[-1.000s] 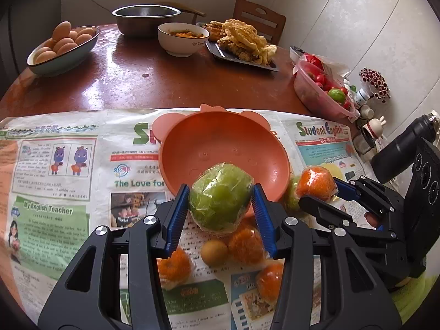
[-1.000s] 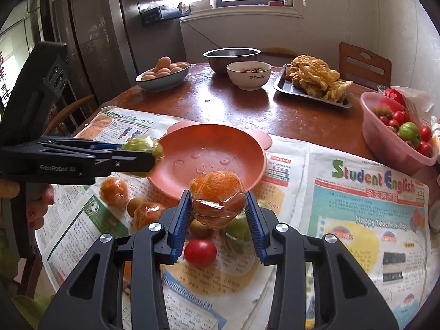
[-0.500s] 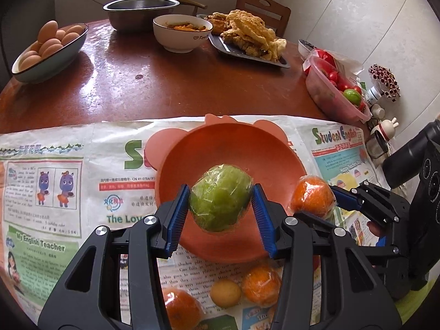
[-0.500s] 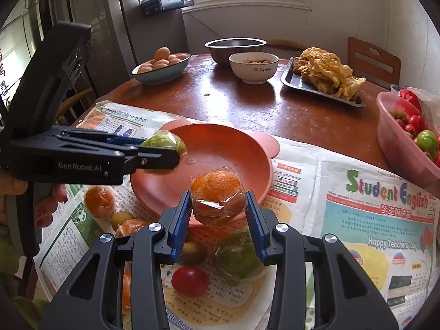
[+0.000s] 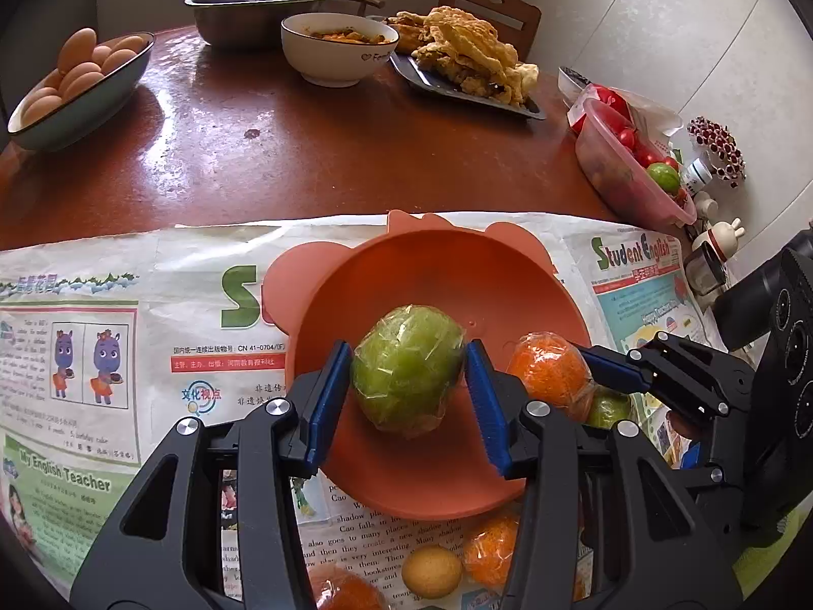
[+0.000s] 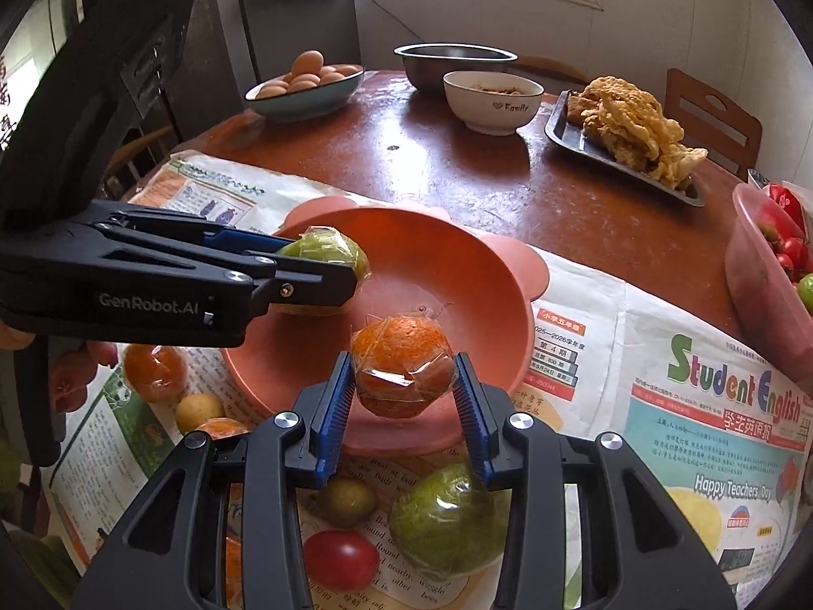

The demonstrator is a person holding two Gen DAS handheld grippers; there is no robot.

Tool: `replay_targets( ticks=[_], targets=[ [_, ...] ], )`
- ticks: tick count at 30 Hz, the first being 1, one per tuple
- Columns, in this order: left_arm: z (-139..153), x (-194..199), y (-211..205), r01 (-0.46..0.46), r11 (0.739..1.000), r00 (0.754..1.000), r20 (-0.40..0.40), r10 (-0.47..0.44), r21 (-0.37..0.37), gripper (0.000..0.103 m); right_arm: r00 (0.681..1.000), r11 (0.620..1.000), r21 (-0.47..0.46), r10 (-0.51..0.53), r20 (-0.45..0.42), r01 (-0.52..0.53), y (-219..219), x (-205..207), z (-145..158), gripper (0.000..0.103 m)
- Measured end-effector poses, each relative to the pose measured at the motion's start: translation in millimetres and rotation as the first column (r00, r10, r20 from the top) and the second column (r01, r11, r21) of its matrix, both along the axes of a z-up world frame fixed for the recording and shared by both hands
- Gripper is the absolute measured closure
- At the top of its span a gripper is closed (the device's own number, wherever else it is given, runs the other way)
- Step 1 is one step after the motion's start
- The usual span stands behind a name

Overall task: Organize fruits
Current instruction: 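Lift the pomelo with the left tool into the orange plate while the right tool carries the orange there, then open the right tool on the orange in the plate while the left tool releases the pomelo, then withdraw both tools from the plate toward the remaining fruits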

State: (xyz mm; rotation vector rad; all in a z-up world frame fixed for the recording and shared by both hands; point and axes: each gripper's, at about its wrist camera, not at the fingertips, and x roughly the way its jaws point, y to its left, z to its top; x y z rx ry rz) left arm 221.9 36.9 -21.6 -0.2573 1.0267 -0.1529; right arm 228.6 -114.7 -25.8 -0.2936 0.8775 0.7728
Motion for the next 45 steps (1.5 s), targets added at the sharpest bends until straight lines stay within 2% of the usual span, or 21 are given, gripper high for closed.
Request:
replay_targets(
  ticks=[7,14,20,31,35,43,45],
  targets=[
    [0,1,1,0.000,1.000,1.000,0.002,0.000,0.001,0.065,1.000,1.000,-0.015,0.002,0.003,-0.002,4,-1,-2,0.063],
    [0,1,2,0.001,1.000,1.000,0.004,-0.001,0.003,0.065,1.000,1.000,-0.013,-0.009,0.014,0.009,2,-3,2,0.055],
    [0,0,2,-0.001,1.000,1.000,0.003,0.001,0.008,0.065,0.999,1.000,-0.005,-0.021,0.027,0.022,-4,-6,8,0.054],
    [10,-8,6,-0.021,1.000,0.999,0.025,0.021,0.022,0.065,0.996,0.997,0.028,-0.070,0.059,0.068,-22,-9,22,0.042],
    [15,-11,9,-0.033,0.999,0.999,0.035,0.032,0.032,0.065,0.993,0.995,0.042,-0.090,0.073,0.087,-29,-11,27,0.033],
    [28,-26,13,-0.060,0.997,0.996,0.074,0.057,0.048,0.050,0.984,0.989,0.074,-0.139,0.109,0.131,-45,-16,42,0.023],
    [32,-30,13,-0.064,0.997,0.995,0.085,0.060,0.048,0.044,0.981,0.986,0.086,-0.155,0.120,0.145,-50,-19,47,0.019]
  ],
)
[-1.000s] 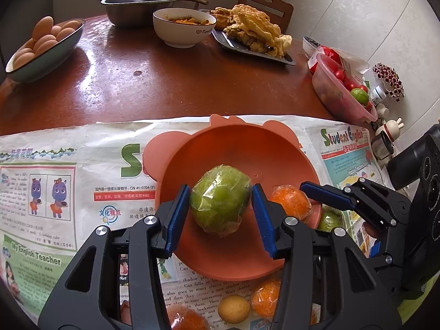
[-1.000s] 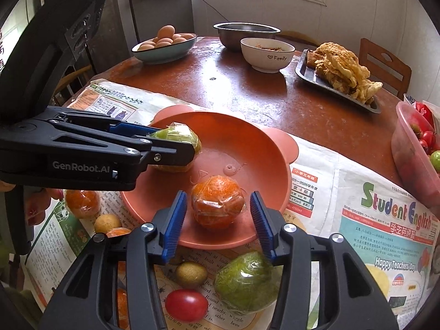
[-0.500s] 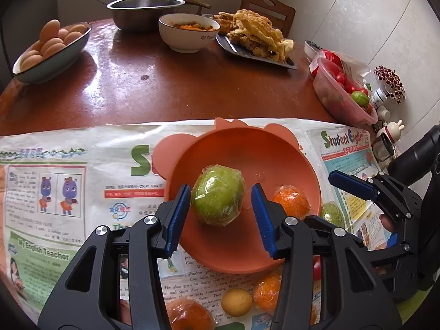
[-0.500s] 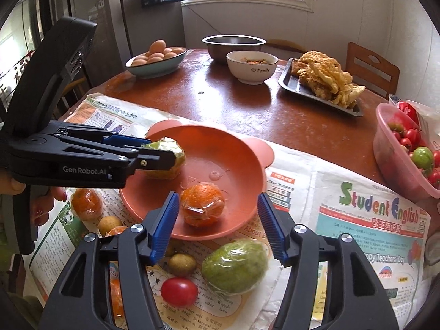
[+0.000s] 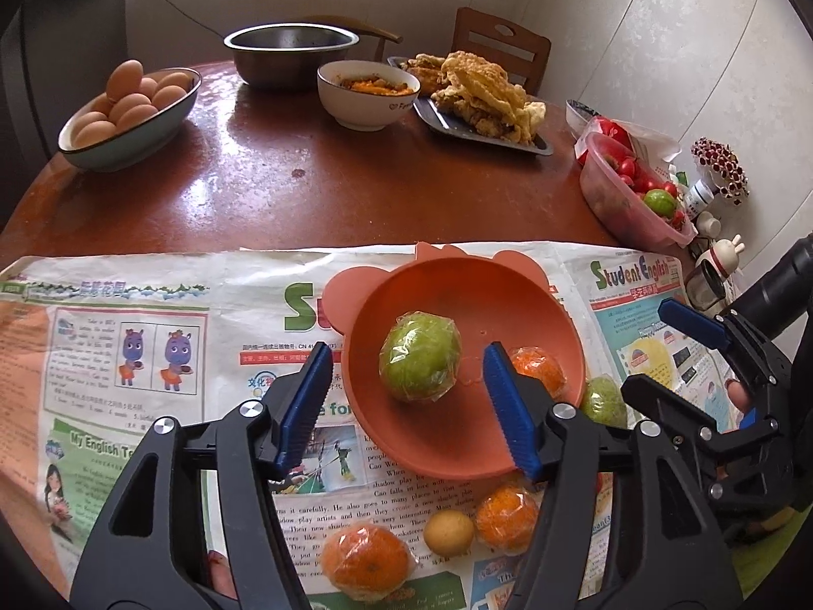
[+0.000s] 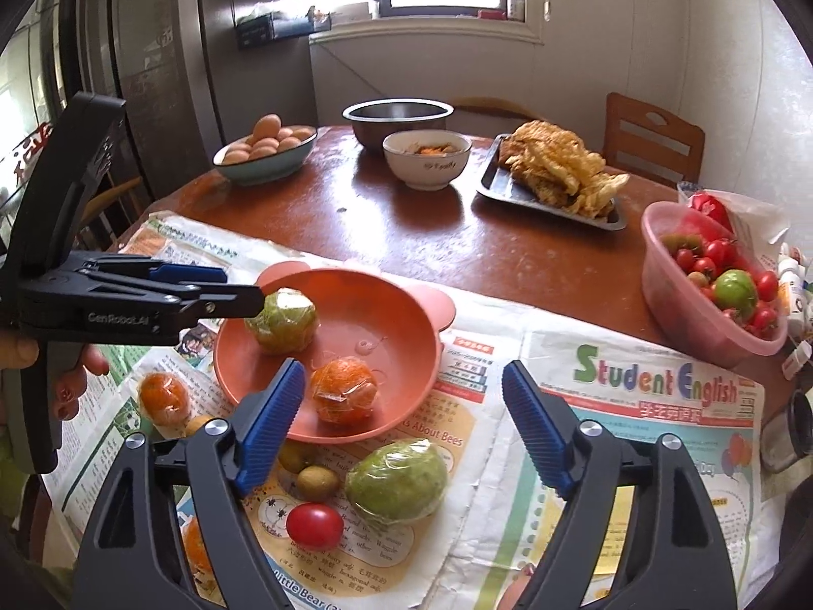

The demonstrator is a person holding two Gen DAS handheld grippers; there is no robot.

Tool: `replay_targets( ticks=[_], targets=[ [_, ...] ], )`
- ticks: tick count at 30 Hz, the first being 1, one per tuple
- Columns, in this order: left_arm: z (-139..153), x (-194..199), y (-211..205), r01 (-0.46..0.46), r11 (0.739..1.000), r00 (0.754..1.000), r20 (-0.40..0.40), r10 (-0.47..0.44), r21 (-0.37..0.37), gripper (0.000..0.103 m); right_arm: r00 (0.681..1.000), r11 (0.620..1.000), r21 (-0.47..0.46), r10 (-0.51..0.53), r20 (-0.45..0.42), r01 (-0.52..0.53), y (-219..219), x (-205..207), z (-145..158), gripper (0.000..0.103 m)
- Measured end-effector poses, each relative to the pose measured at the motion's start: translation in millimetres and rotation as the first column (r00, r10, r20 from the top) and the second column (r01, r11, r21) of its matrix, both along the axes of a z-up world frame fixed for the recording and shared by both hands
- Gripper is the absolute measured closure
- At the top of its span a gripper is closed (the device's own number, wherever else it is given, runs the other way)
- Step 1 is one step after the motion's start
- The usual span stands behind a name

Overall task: Organize fruits
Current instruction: 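Withdraw both tools from the plate toward the remaining fruits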

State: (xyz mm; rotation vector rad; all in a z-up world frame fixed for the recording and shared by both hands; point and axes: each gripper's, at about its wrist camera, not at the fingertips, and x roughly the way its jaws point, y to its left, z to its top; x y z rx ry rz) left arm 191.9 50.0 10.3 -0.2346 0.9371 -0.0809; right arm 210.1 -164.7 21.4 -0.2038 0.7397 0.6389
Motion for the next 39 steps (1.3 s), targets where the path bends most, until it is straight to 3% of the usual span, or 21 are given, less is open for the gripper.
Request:
replay_targets(
  ticks=[14,25,39],
  targets=[
    [38,-33,-4,-0.039,0.997,0.994,0.104,0.031,0.071,0.010,0.997,0.999,0.031,-0.042,0.057,0.040,-21,-14,24,0.008],
    [46,-57,-17,-0.044,0.996,0.992,0.125,0.033,0.084,0.010,0.996,0.999,0.024,-0.050,0.070,0.049,-34,-30,30,0.005],
    [28,-88,-43,-0.005,0.996,0.997,0.083,-0.002,0.089,0.010,0.999,0.999,0.000,-0.035,0.034,0.035,-45,-49,13,0.004]
  ],
)
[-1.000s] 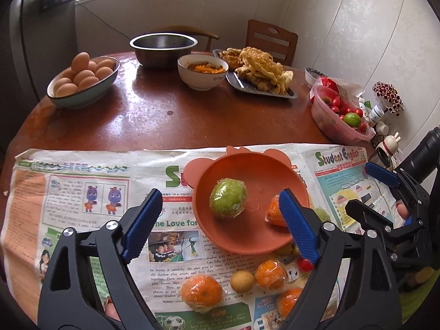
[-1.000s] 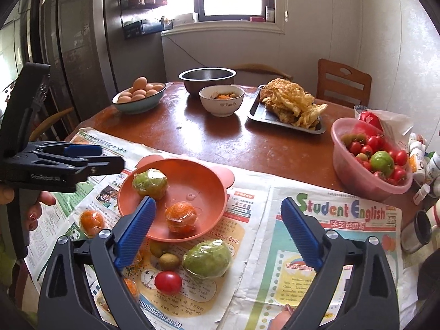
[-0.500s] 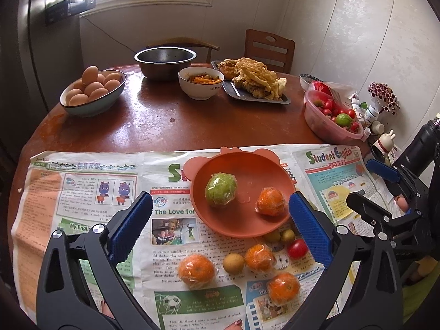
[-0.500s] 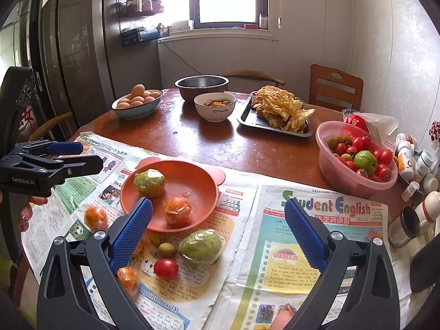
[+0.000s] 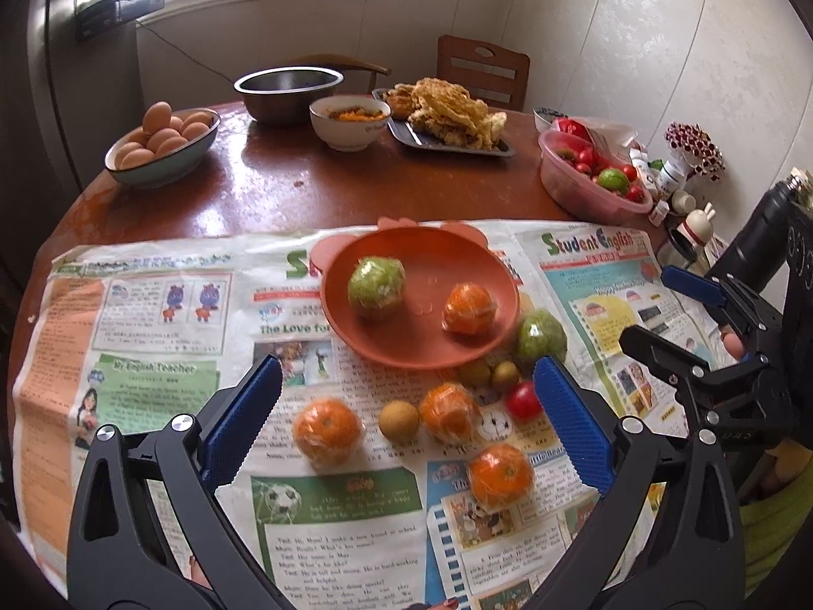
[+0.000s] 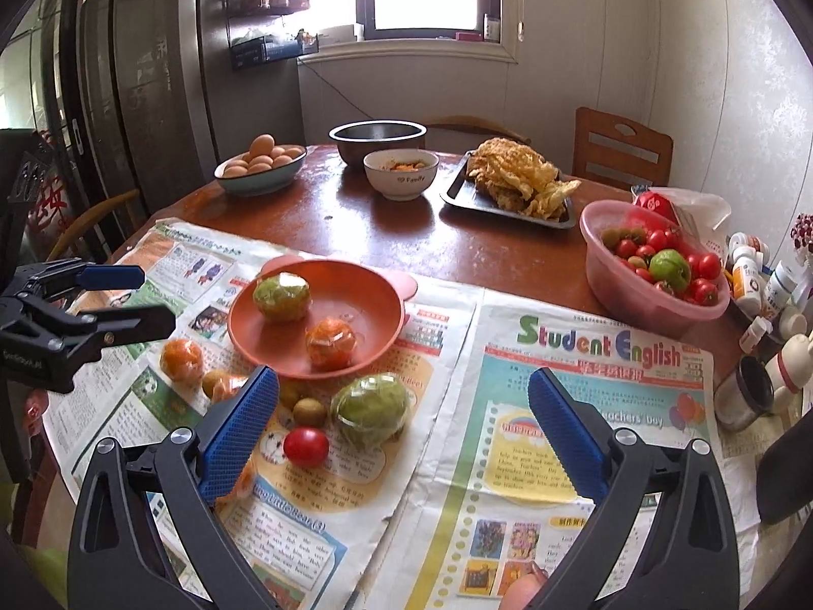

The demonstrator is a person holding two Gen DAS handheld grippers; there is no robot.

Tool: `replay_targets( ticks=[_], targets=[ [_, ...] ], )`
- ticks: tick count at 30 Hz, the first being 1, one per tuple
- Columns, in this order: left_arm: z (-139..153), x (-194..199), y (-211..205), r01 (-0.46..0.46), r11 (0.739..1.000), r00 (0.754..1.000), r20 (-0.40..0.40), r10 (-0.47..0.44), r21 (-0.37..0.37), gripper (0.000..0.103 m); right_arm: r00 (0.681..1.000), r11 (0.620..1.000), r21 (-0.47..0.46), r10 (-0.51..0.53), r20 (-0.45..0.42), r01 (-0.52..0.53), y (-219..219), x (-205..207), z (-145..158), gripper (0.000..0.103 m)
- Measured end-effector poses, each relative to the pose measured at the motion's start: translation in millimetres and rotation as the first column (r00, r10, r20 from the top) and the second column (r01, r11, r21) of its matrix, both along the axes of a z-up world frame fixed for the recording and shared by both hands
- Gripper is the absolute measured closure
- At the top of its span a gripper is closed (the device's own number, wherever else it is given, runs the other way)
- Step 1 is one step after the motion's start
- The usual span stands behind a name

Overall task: Organize fruits
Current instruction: 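Withdraw both tools from the plate toward the remaining fruits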

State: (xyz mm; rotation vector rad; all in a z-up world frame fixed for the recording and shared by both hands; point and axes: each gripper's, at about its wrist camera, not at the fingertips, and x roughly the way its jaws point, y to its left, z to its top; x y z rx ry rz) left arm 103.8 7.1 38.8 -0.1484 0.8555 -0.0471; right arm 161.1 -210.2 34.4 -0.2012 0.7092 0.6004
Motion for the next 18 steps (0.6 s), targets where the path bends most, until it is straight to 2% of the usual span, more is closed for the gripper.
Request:
replay_targets(
  ticks=[13,18],
  targets=[
    [-37,-27,-40,0.095,0.995,0.993,-0.074,-0.095,-0.001,0.010,0.998,1.000,-0.014,0.012,-0.054,-0.013,-3,-9,-23,0.004],
    [-49,-30,-47,0.104,0.995,0.990,-0.101,-0.104,0.000,0.010,0.998,1.000,-0.019,0.014,-0.066,-0.015,-4,-10,-29,0.004]
  ],
)
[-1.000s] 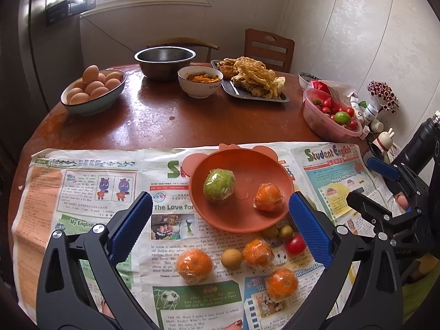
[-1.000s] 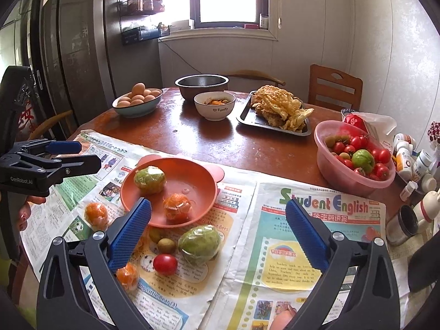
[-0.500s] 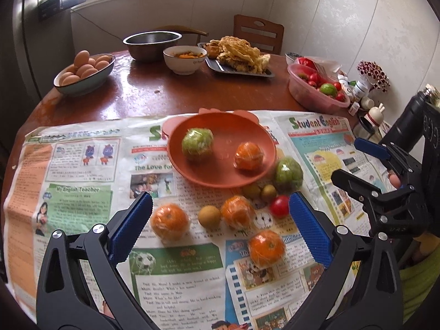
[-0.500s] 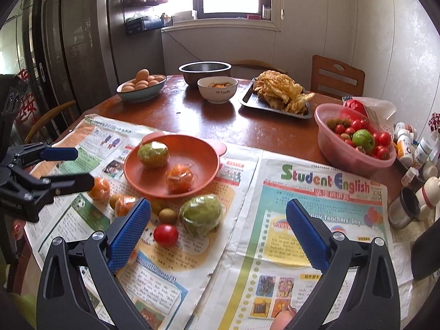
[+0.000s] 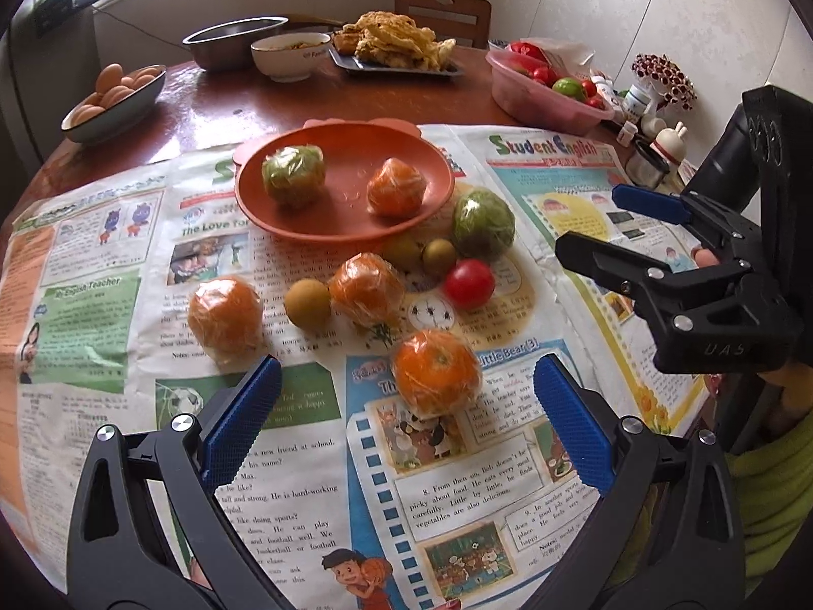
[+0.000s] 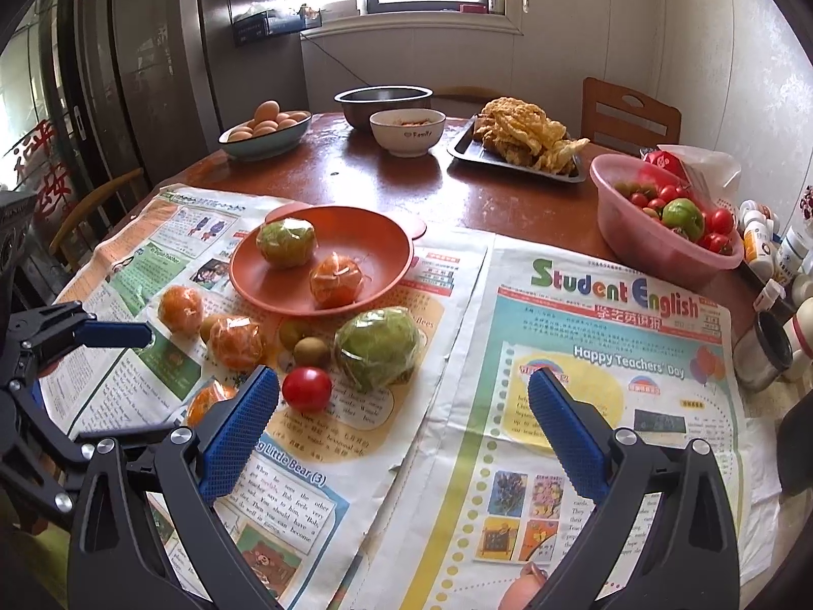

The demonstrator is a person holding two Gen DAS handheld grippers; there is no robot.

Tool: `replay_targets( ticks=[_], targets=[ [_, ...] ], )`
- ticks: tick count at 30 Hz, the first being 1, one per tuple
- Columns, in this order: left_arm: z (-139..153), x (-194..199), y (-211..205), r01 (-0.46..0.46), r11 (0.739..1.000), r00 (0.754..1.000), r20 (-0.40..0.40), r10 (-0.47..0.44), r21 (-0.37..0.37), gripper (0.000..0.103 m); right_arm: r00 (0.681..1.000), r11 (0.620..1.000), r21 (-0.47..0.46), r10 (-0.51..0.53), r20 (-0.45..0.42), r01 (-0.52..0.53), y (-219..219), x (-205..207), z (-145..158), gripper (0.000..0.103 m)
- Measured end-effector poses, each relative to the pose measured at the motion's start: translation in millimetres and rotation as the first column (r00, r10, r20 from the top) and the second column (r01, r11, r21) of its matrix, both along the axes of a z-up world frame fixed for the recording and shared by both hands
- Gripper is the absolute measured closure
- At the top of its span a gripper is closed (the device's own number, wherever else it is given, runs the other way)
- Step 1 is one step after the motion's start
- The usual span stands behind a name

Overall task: Organize fruits
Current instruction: 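Withdraw both tools from the plate toward the remaining fruits, then grasp a wrapped orange with the left tool while the right tool grasps a large green pomelo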

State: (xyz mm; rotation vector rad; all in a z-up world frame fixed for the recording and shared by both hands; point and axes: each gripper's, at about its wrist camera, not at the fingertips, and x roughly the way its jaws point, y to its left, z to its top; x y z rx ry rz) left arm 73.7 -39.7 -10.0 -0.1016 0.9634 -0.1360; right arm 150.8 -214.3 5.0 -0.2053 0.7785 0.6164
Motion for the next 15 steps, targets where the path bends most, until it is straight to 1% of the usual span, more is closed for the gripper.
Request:
replay_targets(
  ticks=[8,13,15],
  targets=[
    [-10,0,-3,0.006,1.000,1.000,-0.013,-0.006,-0.005,0.010,1.000,1.000,-0.014,0.001,-0.018,-0.001,-2,2,-9,0.004],
    [-12,3,-3,-0.001,1.000,1.000,-0.024,0.001,-0.017,0.016,0.999,1.000,-0.025,-0.004,-0.036,0.003,-2,10,-19,0.004],
    [-13,3,-4,0.002,1.000,1.000,-0.025,-0.002,-0.020,0.020,0.999,1.000,-0.026,-0.009,-0.044,0.008,-2,14,-22,0.004]
  ],
)
